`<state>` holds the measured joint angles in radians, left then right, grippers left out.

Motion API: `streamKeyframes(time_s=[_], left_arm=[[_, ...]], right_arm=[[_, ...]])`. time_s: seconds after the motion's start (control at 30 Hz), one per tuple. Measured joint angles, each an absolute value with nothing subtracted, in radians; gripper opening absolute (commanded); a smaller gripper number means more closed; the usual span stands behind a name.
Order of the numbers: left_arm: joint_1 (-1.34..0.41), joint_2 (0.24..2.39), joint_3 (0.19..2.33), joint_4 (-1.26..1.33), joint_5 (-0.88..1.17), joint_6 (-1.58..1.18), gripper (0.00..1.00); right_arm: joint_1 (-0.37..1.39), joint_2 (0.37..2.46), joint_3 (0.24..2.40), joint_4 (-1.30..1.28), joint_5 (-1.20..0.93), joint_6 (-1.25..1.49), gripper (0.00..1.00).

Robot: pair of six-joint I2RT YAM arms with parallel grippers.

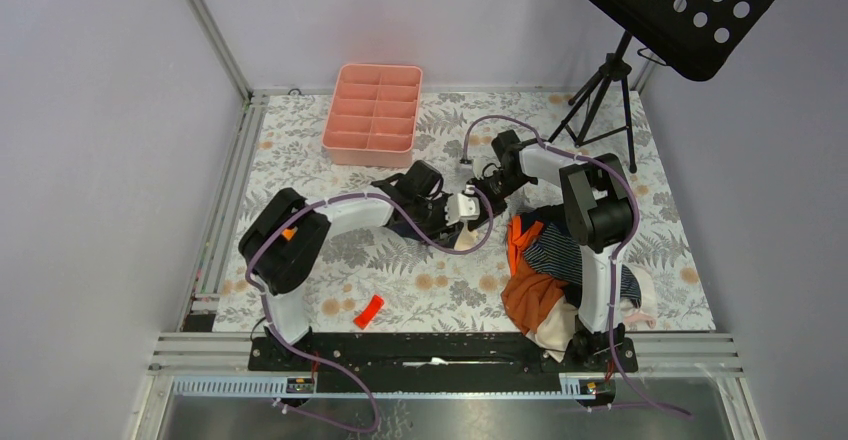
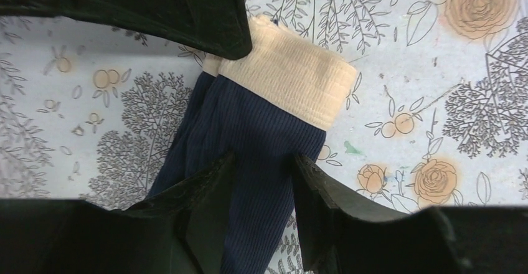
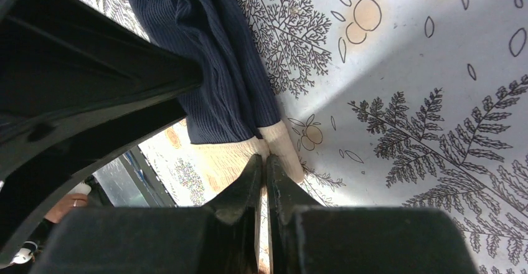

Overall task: Roll the underwear
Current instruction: Fold the underwear at the center of the board.

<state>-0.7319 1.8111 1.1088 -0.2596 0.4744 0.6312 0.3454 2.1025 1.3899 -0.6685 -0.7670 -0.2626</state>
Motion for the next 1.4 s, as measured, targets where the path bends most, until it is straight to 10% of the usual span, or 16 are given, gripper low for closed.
streamKeyframes(time_s=[0.37,0.63,1.4], left_arm=[[-0.732,1.861,1.11,-0.234,0.469,0.632,0.44],[-0.732,1.862,1.113,-0.24,0.469,0.638,0.43],[-0.751,1.712,1.129,-0.344,0.459,0.574,0.47]], right_arm=[[0.345,2.103,1.439,-0.702,-0.753,-0.285,0.5],[0.344,2.106,1.502,-0.726,-0.772,-0.314,0.57],[0.347,2.172,1.372,-0.786,-0.876,-0.303,0.08]])
